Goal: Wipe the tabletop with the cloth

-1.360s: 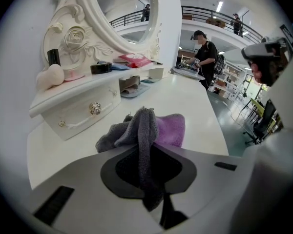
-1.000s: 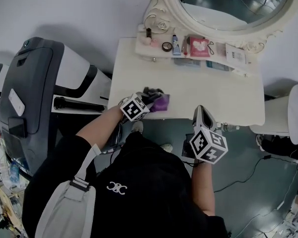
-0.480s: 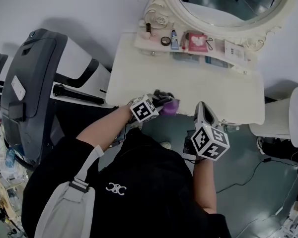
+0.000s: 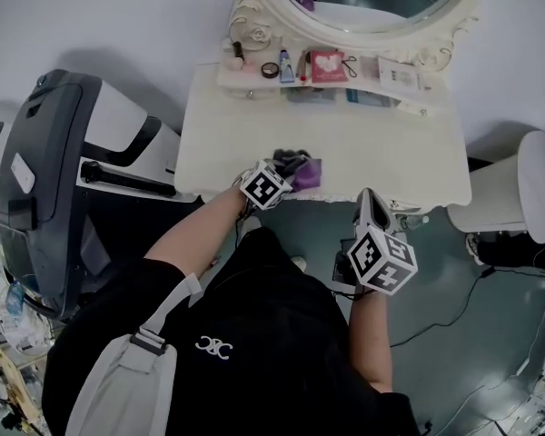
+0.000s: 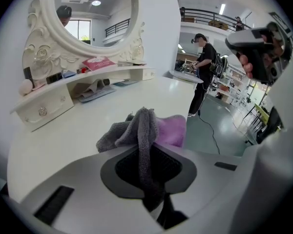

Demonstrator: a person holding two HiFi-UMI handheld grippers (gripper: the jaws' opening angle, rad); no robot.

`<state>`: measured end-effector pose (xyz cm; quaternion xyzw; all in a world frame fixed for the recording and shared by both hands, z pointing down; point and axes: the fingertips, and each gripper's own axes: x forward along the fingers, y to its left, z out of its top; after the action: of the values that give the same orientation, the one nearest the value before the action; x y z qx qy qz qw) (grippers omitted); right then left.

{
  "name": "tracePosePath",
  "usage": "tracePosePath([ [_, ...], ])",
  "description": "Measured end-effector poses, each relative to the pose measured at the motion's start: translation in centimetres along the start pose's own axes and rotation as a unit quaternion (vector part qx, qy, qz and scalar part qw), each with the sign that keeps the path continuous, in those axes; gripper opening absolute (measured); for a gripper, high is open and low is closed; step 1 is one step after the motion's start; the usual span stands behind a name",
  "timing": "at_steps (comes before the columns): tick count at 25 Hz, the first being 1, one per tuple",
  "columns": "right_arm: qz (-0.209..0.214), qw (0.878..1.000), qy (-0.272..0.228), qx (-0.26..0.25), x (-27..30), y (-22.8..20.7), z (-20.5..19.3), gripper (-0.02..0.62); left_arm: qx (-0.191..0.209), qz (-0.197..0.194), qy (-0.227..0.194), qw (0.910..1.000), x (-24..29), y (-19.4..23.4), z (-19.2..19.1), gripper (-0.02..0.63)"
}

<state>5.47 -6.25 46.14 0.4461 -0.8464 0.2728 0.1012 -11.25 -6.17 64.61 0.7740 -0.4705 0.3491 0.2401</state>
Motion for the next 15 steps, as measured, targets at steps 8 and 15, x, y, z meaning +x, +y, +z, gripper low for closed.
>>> tracePosePath([
  [8,-0.013,1.0,0.0,0.007,-1.4,-1.4,-1.1,0.005,-0.018,0.051,0.015,0.9984,0.5,6.0,1.2,0.051],
  [15,-0.026,0.999,0.014,0.013,-0.8,-3.3,-1.4,0.005,0.0,0.091,0.026,0.9955,1.2,11.0,4.3,0.051],
])
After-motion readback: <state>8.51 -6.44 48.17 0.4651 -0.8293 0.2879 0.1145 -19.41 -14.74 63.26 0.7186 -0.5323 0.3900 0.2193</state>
